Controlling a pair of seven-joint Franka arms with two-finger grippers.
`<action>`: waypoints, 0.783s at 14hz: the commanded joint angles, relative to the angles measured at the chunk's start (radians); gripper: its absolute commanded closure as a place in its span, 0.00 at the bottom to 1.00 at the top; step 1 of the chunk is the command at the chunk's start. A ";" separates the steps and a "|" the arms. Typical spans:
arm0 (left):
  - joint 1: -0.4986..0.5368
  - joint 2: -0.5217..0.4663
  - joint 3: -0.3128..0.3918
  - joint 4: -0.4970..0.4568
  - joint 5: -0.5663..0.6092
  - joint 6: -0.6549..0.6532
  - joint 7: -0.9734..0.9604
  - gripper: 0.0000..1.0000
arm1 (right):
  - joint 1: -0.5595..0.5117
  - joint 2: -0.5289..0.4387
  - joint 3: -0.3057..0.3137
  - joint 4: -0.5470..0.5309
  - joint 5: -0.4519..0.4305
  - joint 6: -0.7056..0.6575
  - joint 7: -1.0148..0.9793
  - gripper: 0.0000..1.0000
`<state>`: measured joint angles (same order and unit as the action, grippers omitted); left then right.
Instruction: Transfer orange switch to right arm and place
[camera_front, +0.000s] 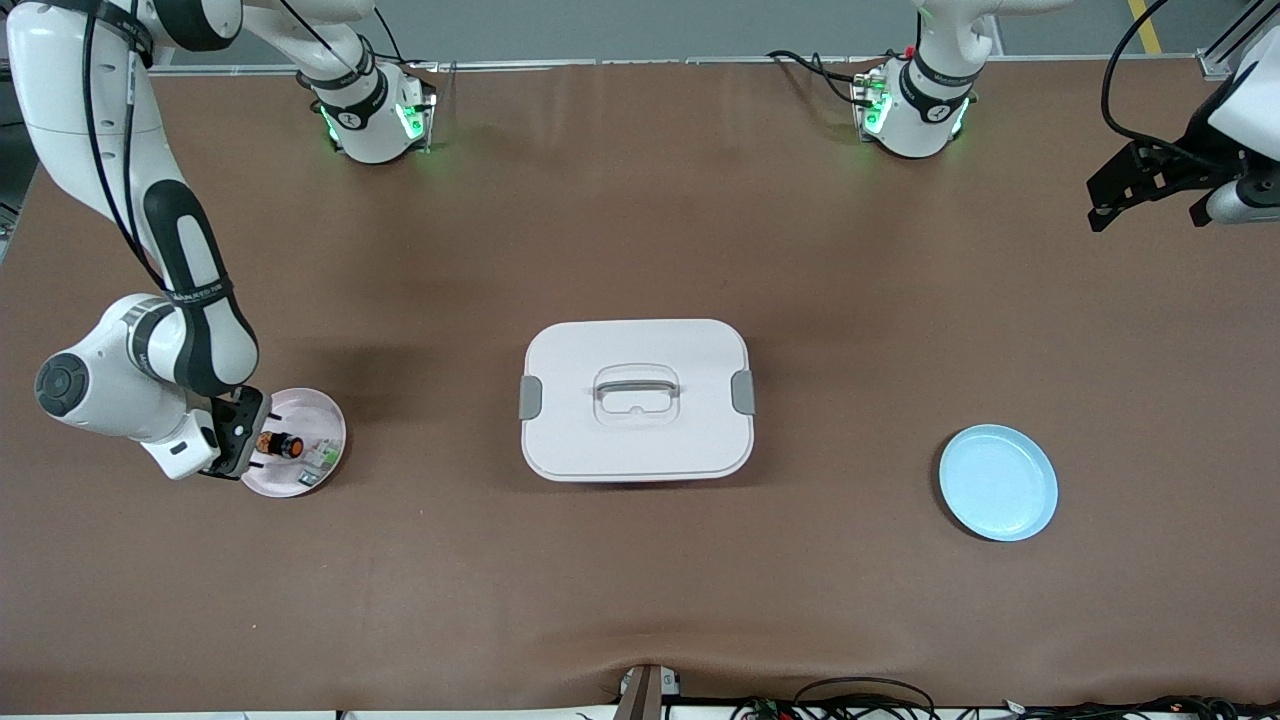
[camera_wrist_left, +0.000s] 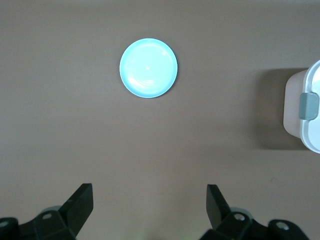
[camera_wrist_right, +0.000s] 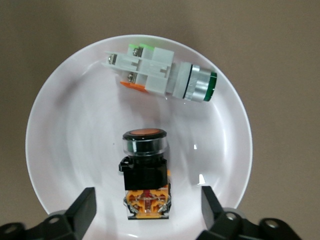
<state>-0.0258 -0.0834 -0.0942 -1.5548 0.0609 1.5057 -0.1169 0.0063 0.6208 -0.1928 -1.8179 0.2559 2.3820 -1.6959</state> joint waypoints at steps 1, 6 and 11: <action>-0.003 -0.024 0.007 -0.027 -0.013 0.002 0.020 0.00 | -0.020 -0.015 0.015 0.017 0.016 -0.010 -0.030 0.00; 0.000 -0.009 0.007 -0.021 -0.013 0.004 0.019 0.00 | -0.017 -0.059 0.009 0.032 0.006 -0.105 0.141 0.00; -0.002 -0.003 0.005 -0.018 -0.010 0.004 0.019 0.00 | -0.003 -0.180 0.009 0.032 -0.032 -0.355 0.751 0.00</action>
<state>-0.0259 -0.0761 -0.0942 -1.5651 0.0609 1.5075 -0.1169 0.0046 0.5138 -0.1943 -1.7676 0.2486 2.1007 -1.1449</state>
